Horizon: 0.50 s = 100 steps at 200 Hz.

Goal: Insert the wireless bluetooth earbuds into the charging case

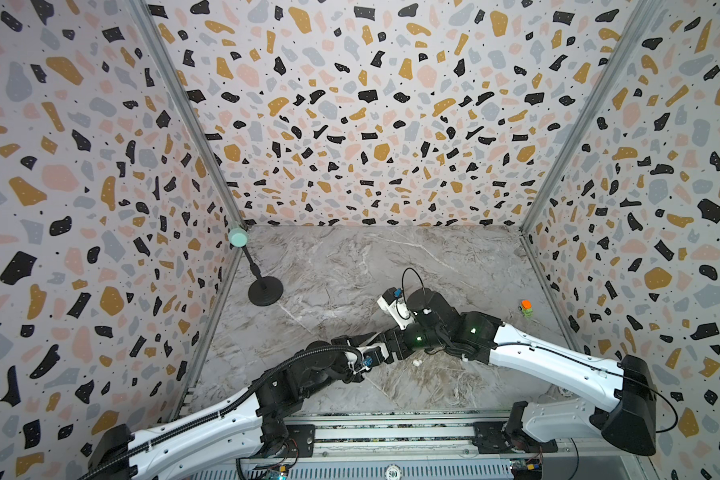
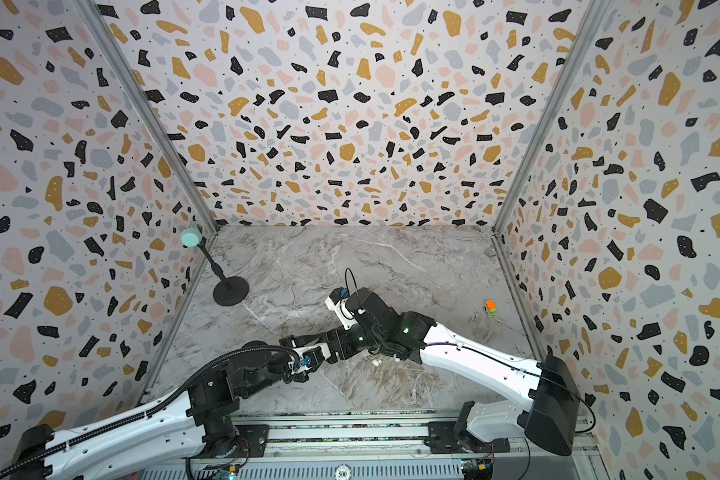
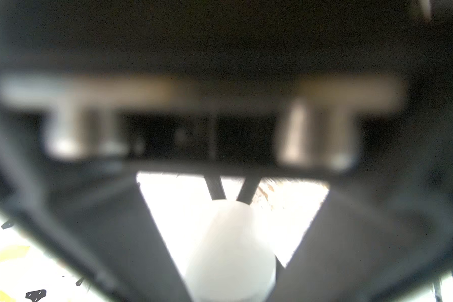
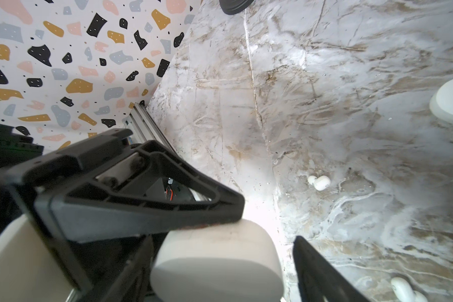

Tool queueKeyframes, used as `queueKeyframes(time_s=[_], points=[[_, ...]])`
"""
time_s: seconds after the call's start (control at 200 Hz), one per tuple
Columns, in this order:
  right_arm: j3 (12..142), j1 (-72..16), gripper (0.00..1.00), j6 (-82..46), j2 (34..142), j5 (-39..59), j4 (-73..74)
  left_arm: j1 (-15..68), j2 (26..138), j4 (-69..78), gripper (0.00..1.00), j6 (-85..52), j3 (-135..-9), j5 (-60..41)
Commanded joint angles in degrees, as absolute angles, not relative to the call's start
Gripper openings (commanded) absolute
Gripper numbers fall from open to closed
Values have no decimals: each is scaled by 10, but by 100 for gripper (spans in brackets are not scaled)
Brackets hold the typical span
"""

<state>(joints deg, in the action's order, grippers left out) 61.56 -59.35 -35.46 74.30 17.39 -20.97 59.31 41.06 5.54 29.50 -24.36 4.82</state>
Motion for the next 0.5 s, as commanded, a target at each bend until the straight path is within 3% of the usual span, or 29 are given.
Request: queueKeyframes(time_s=[0.0, 0.235, 0.496], points=[[638, -594, 90, -342, 720, 168, -223, 595, 401, 71, 0, 292, -247, 42], [634, -575, 100, -307, 649, 171, -222, 595, 368, 39, 0, 211, -254, 12], [535, -570, 99, -278, 511, 145, -114, 595, 363, -25, 0, 87, -298, -91]])
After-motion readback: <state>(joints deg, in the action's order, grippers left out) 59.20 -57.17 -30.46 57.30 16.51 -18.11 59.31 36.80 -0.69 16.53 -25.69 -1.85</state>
